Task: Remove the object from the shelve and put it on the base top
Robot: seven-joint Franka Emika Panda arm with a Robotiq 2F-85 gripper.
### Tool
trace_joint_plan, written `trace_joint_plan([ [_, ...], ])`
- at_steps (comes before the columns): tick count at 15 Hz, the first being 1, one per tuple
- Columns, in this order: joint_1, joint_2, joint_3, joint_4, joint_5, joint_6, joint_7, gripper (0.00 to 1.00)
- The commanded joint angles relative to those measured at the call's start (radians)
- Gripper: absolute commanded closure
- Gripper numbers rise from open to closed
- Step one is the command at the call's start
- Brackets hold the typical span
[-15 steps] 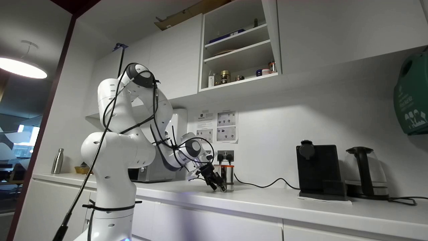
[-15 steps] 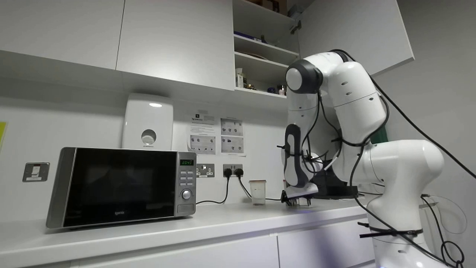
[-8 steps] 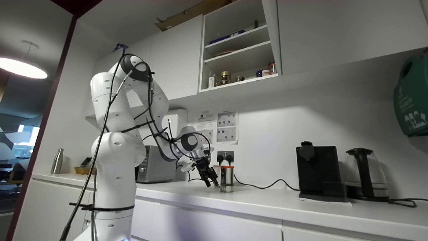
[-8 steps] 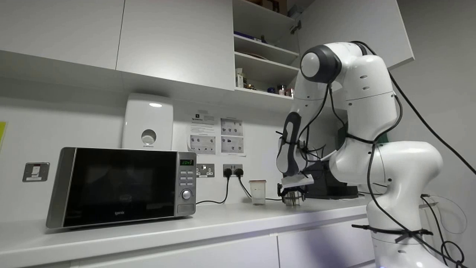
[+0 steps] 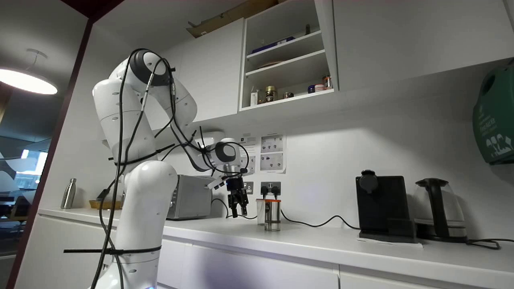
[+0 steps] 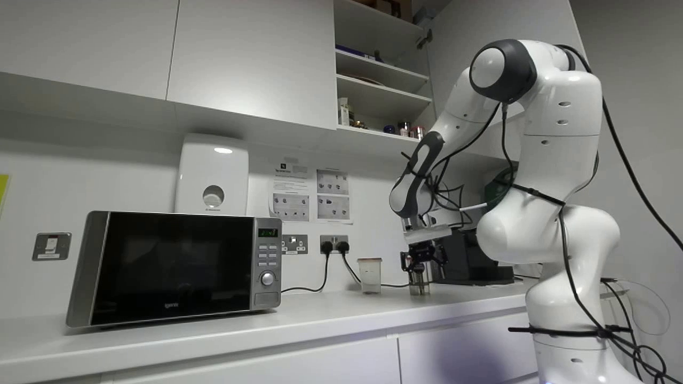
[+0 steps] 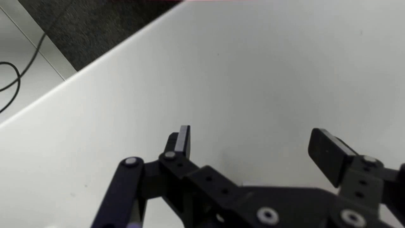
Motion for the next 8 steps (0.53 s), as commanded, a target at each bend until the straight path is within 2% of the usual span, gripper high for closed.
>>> trace_joint_plan([
  [1, 0.098, 0.009, -0.107, 0.012, -0.046, -0.055, 0.022, 0.00],
  [3, 0.111, 0.007, -0.129, 0.021, -0.042, -0.081, 0.009, 0.00],
  [8, 0.111, 0.008, -0.130, 0.021, -0.043, -0.081, 0.009, 0.00],
])
